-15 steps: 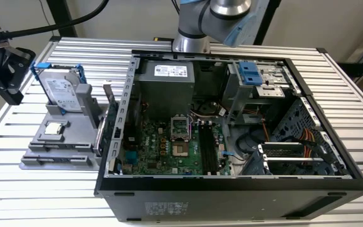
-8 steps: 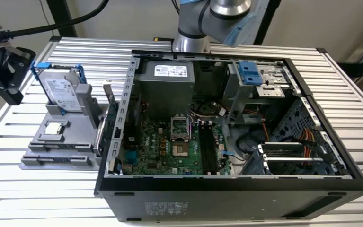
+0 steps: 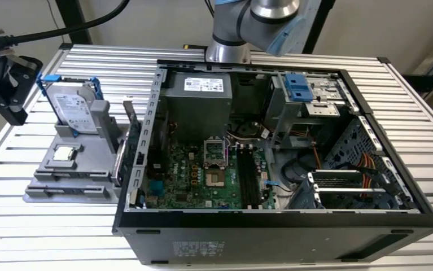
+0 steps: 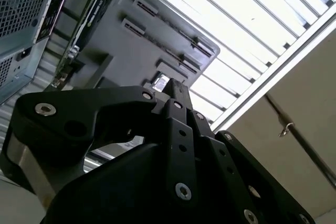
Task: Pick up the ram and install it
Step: 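Pick up the ram and move it above insertion slot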
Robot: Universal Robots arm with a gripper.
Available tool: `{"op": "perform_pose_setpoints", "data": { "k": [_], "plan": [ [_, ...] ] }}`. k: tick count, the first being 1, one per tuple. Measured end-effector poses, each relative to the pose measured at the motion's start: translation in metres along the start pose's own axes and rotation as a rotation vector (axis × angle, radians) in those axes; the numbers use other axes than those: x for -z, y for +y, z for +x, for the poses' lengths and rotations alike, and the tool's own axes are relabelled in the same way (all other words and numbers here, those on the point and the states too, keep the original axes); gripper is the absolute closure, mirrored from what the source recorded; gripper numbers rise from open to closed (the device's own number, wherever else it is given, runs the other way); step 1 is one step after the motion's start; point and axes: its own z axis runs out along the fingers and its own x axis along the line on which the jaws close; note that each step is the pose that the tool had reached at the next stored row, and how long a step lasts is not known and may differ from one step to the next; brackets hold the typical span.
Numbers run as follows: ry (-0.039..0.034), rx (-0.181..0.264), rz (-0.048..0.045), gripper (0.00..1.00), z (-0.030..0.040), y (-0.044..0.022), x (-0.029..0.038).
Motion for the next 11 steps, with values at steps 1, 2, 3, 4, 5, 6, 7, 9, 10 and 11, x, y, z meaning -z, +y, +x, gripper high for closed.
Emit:
{"op": "perform_pose_setpoints", "data": {
  "k": [1,2,3,4,5,6,7,9,10,11],
  "plan": [
    [0.0001,0.002,0.0000,1.00,0.0000,0.0000,0.0000],
    [0.0002,0.004,0.0000,1.00,0.0000,0.0000,0.0000],
    [0.0004,0.007,0.0000,1.00,0.0000,0.0000,0.0000],
    [0.0004,0.009,0.0000,1.00,0.0000,0.0000,0.0000],
    [0.0006,0.011,0.0000,1.00,0.0000,0.0000,0.0000],
    [0.0007,0.014,0.0000,1.00,0.0000,0.0000,0.0000],
    [0.0008,0.016,0.0000,1.00,0.0000,0.0000,0.0000],
    [0.0011,0.021,-0.0001,1.00,0.0000,0.0000,0.0000],
    [0.0011,0.023,-0.0001,1.00,0.0000,0.0000,0.0000],
    [0.0013,0.026,-0.0001,1.00,0.0000,0.0000,0.0000]
  ]
}}
